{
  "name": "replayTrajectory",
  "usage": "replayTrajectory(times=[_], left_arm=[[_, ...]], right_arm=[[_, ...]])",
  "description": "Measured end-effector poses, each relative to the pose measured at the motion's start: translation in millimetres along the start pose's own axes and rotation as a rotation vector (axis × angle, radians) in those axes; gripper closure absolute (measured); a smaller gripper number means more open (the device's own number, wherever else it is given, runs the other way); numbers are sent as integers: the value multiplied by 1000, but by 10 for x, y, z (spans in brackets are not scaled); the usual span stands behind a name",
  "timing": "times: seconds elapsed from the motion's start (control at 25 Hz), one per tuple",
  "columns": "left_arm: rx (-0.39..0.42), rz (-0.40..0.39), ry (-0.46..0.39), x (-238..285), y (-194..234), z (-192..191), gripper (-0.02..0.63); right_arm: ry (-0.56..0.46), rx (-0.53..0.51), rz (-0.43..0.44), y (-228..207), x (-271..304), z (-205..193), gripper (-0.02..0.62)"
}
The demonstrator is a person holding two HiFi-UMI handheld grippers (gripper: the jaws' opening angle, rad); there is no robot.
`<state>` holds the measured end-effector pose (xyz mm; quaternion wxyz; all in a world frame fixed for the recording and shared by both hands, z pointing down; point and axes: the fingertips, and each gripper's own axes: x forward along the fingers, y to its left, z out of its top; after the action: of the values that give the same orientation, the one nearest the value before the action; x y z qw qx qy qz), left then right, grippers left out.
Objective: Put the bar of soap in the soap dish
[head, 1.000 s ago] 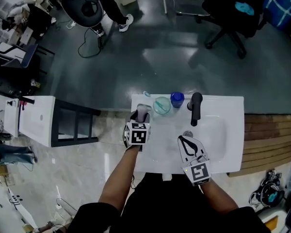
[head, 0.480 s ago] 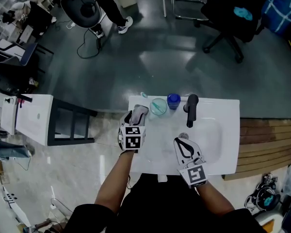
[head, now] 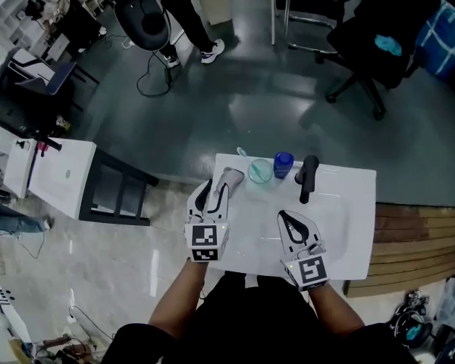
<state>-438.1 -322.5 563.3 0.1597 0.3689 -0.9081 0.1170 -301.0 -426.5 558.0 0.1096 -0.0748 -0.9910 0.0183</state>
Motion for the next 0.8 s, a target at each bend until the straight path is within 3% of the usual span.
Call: replayTrajectory(times=[0.16,0.24,0.44,0.64,0.8], left_arm=[[-14,22,-100,-316,68,247,558],[-37,21,-133,-436,83,335,584],[-80,-29,-175,-560,48,453,584],[-87,-31,-188,-595,46,457,584],[-82,-28,-182,-595,58,451,584]], right_arm=[[-36,-16,-42,-185,-24,196,578],[-55,-37,-56,-251,-27,313,578],[-115,-54,-125,-444,-43,587,578],[-139,-118,-161,-465,-45,779,578],[-158,-110,-189,-469,-44,856,579]])
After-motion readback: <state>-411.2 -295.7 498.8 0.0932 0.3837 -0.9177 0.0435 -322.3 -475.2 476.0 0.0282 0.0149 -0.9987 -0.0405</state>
